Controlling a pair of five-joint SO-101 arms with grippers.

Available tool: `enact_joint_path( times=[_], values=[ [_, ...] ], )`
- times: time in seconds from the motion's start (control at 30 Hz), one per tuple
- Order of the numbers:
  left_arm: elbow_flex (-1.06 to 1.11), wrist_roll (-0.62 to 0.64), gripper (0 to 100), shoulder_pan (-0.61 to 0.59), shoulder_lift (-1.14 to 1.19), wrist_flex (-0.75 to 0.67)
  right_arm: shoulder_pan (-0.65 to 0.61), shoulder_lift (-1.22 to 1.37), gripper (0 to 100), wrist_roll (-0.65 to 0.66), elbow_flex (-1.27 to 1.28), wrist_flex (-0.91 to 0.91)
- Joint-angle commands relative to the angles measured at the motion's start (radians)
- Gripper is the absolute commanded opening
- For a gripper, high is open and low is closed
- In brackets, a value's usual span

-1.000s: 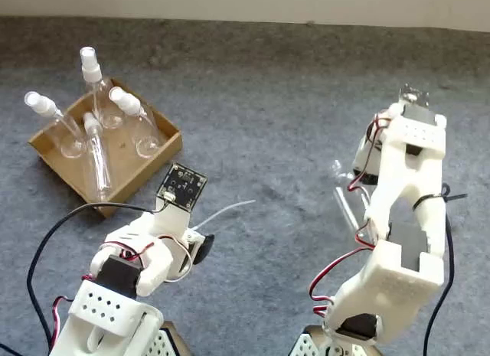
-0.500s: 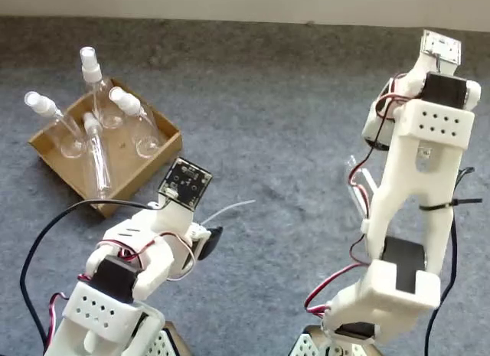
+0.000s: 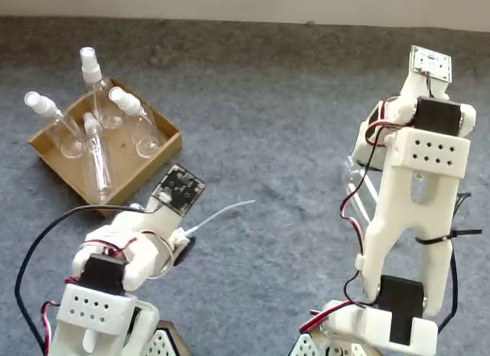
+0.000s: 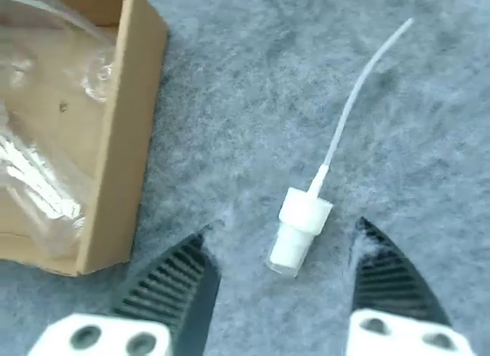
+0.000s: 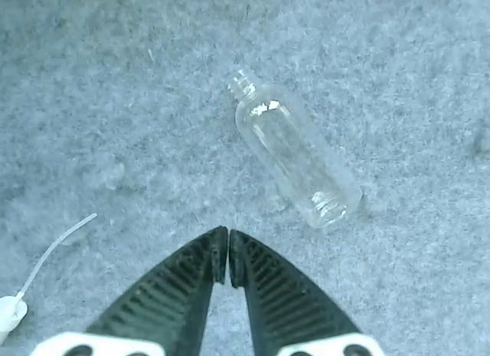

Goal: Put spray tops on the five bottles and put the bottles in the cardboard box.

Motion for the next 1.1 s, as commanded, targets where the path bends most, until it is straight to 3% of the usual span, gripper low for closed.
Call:
enact_joint_path(
  times=[0.0, 0.33, 0.57, 0.8, 0.93, 1.07],
  values=[
    [-0.005, -0.215, 20, -0.096, -0.001, 0.074, -0.010, -0.068, 0.7, 0.011, 0.022, -0.004],
    [0.114, -0.301, 20, -0.045, -0.001, 0.064, -0.010, -0.119, 0.7, 0.014, 0.110, -0.022],
    [0.125, -0.285, 20, -0.038, -0.001, 0.032, -0.042, -0.116, 0.7, 0.292, 0.113, -0.082],
    [0.220, -0.285, 19, -0.031, -0.001, -0.091, -0.102, -0.119, 0.7, 0.301, 0.113, -0.039],
    [0.226, -0.285, 12, -0.031, -0.001, -0.137, -0.101, -0.119, 0.7, 0.304, 0.113, -0.039],
    [0.248, -0.285, 15, -0.031, -0.001, -0.138, -0.099, -0.119, 0.7, 0.304, 0.113, -0.039]
  ],
)
